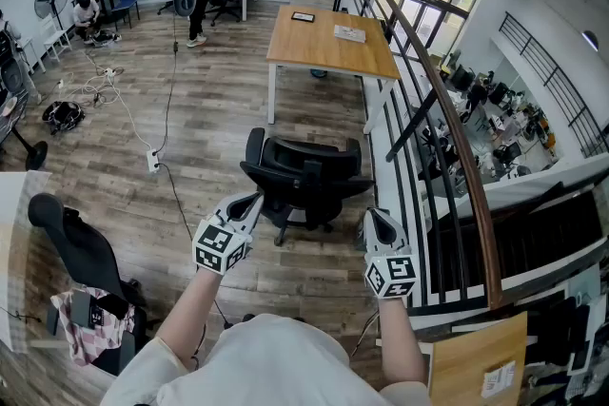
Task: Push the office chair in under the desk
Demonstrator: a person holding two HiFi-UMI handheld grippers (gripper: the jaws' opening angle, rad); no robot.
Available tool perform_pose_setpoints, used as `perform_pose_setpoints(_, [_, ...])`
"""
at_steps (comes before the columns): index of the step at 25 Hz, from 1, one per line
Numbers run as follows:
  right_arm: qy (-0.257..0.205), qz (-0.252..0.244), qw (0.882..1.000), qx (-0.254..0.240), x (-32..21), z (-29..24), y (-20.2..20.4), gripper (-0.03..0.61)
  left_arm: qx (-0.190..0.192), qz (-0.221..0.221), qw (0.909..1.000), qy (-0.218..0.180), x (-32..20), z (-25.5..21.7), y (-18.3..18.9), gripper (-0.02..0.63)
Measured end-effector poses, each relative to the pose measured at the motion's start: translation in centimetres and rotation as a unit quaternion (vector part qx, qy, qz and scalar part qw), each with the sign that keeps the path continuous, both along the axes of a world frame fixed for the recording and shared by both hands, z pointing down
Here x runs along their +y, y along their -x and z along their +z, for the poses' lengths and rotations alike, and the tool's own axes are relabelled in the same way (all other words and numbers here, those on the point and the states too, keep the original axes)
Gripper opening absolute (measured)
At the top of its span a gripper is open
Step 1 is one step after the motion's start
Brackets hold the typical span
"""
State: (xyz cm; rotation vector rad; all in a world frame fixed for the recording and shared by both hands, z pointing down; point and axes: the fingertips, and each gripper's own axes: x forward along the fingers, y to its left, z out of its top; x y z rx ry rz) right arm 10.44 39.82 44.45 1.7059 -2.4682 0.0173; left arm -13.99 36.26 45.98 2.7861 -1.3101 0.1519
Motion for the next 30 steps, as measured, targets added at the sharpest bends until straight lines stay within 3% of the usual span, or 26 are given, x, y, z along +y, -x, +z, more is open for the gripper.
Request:
perform_pose_setpoints(14, [0.005, 0.001, 1.000, -0.006, -0.2, 0.2, 0.1, 0.003, -0.002, 0.002, 1.0000, 0.006, -0.1, 0.4, 0.0, -0.006])
perform_pose_setpoints(30, [0.025, -0.002, 0.999, 0.023, 1.2, 2.3, 1.6, 0.012, -0.011, 0.002, 0.9996, 0.025, 1.1, 2.0, 1.3, 0.005])
